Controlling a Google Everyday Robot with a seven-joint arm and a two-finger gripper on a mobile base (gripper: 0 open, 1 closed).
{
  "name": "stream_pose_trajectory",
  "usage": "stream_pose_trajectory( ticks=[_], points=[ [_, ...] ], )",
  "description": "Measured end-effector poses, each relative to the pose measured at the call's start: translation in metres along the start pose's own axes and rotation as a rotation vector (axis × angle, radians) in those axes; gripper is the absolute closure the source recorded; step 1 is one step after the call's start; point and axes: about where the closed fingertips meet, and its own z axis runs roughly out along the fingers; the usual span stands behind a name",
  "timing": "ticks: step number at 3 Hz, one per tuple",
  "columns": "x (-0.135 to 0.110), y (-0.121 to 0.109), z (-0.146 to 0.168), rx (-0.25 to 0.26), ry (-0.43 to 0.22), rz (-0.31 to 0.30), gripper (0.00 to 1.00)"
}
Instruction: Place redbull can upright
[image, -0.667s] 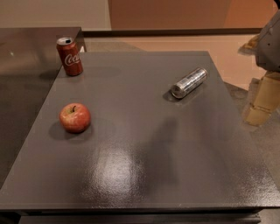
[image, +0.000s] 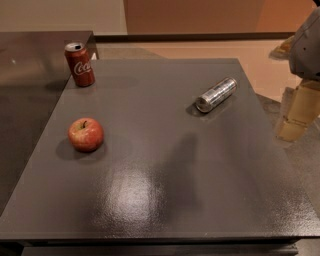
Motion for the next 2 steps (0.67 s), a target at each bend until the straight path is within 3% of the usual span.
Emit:
stream_pose_trajectory(
  ticks=[2],
  points=[
    [-0.029,-0.057,0.022,0.039,-0.003,-0.114,0.0]
  ],
)
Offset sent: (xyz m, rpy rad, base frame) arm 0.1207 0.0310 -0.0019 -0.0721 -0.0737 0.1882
